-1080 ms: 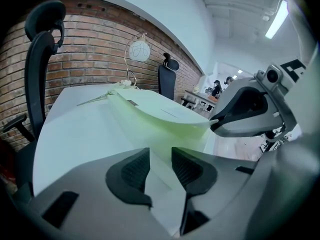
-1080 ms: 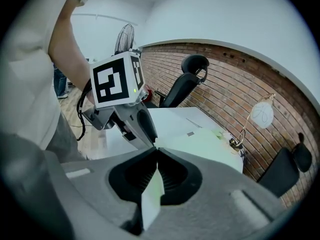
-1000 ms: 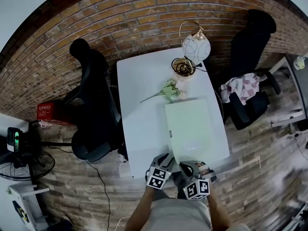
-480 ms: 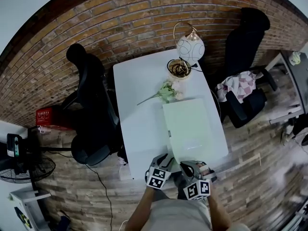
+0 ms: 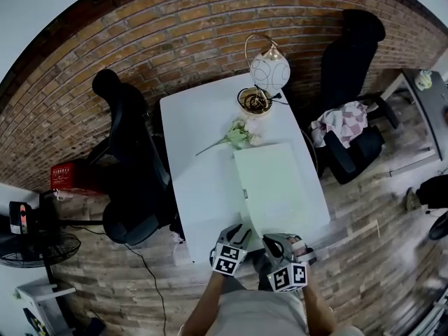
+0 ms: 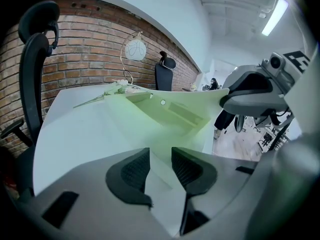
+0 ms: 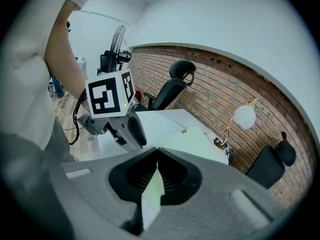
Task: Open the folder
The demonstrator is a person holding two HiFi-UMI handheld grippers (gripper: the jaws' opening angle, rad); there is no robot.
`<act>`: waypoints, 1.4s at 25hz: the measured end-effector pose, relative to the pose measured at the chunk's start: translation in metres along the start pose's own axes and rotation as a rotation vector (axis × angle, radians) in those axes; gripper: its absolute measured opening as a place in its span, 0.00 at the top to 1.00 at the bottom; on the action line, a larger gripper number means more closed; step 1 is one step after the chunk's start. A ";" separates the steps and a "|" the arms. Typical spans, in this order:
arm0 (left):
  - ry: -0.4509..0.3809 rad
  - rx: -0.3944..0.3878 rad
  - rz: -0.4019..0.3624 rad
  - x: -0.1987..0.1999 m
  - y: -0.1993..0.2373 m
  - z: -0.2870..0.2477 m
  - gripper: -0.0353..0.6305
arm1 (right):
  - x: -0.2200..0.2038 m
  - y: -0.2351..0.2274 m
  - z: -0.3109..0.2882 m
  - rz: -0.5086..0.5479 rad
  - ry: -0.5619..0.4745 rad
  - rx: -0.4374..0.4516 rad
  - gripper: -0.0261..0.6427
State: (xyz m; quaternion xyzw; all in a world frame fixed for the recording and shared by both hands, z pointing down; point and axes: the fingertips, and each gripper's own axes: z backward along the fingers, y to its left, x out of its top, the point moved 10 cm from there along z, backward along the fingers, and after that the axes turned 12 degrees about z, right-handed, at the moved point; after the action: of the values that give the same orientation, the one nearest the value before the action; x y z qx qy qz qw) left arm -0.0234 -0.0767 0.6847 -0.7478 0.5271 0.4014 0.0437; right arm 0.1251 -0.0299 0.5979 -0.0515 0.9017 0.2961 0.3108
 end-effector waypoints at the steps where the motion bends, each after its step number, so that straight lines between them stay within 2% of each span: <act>1: 0.000 -0.001 0.000 0.000 0.000 0.000 0.74 | 0.001 -0.001 0.001 -0.005 0.001 -0.006 0.94; 35: 0.038 -0.022 -0.044 0.002 0.003 -0.001 0.74 | 0.002 -0.034 0.052 -0.161 0.027 -0.250 0.95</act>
State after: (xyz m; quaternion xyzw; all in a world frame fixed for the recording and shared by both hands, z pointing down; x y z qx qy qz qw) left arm -0.0256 -0.0801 0.6848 -0.7672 0.5068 0.3917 0.0341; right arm 0.1605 -0.0285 0.5467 -0.1660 0.8548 0.3796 0.3124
